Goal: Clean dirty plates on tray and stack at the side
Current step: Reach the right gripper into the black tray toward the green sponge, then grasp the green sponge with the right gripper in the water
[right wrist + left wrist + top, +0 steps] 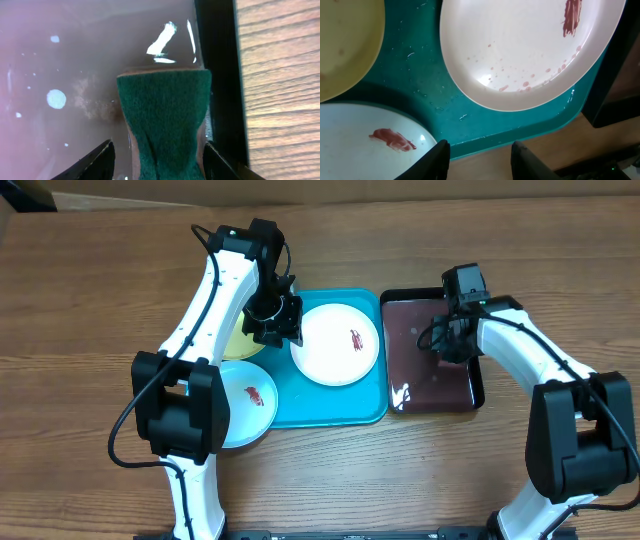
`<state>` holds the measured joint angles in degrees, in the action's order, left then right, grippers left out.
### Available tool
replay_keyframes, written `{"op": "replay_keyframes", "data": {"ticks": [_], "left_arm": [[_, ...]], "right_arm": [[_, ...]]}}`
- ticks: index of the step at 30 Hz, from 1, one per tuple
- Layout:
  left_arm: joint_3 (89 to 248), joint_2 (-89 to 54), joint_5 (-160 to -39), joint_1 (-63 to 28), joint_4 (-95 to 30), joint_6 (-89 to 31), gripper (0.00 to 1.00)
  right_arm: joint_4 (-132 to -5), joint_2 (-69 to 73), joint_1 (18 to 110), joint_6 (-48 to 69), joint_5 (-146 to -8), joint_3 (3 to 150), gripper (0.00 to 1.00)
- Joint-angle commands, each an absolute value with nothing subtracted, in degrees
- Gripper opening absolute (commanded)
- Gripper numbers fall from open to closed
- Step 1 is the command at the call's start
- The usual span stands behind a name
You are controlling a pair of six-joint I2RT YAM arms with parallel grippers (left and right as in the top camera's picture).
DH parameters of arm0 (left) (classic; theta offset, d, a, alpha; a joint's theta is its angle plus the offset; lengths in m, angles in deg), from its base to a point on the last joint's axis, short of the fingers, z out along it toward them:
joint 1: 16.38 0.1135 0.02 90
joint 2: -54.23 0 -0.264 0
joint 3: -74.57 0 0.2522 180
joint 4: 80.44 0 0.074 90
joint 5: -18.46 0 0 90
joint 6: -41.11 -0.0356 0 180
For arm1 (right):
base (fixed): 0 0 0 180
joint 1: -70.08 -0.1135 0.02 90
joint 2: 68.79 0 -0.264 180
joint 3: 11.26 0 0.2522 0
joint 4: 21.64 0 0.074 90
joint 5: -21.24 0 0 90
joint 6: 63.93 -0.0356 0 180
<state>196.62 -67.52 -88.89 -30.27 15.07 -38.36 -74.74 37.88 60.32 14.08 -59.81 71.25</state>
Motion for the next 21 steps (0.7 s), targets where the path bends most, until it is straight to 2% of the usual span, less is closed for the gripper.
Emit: {"op": "replay_keyframes", "data": {"ticks": [1, 11, 18, 21], "left_arm": [[196.5, -68.0, -88.9, -30.4, 15.1, -37.9, 0.42], [196.5, -68.0, -88.9, -30.4, 14.9, -37.9, 0.42], [196.5, -68.0, -88.9, -30.4, 14.9, -37.9, 0.41], [196.5, -68.0, -88.9, -30.4, 14.9, -37.9, 0.41]], "right_arm": [[-73.5, 37.6, 60.4, 13.6, -60.2, 70.2, 0.58], [-74.8, 37.6, 60.4, 13.6, -62.9, 69.6, 0.56], [-77.3, 37.6, 60.4, 13.6, -62.9, 69.6, 0.59], [-77.7, 37.6, 60.4, 13.6, -62.9, 69.6, 0.55]]}}
